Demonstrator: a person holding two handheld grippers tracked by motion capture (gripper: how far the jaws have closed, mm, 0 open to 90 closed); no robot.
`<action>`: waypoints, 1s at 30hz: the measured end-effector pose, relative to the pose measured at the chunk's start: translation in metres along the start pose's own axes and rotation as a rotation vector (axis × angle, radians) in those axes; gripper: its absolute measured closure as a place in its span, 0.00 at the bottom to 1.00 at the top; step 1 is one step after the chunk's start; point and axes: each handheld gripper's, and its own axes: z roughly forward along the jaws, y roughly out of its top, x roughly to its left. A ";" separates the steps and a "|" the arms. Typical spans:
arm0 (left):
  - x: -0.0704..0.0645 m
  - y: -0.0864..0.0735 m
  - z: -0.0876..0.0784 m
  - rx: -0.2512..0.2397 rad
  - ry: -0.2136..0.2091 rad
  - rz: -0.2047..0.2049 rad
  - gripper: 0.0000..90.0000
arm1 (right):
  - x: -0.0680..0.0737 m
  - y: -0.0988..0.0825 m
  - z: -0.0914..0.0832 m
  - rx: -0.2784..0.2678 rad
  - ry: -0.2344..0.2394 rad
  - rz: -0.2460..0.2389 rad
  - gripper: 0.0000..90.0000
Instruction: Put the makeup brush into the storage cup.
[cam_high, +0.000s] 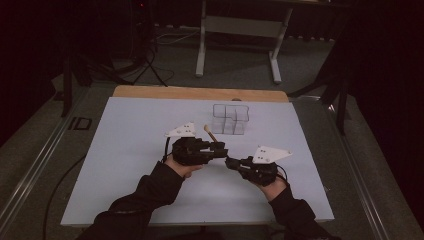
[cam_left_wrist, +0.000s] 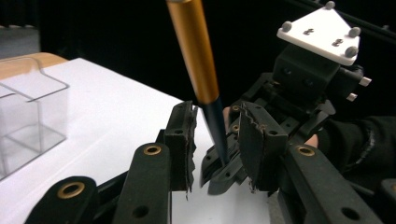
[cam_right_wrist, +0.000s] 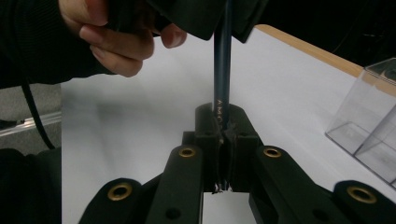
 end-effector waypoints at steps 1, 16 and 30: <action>0.000 -0.001 0.001 0.002 -0.006 0.010 0.79 | 0.001 0.000 0.000 0.001 -0.002 -0.005 0.95; 0.000 0.000 0.004 -0.004 -0.065 0.003 0.93 | 0.002 0.001 0.001 0.010 -0.016 -0.039 0.94; -0.003 0.012 -0.003 0.128 -0.027 0.034 0.93 | -0.007 -0.001 -0.001 0.082 0.040 -0.008 0.59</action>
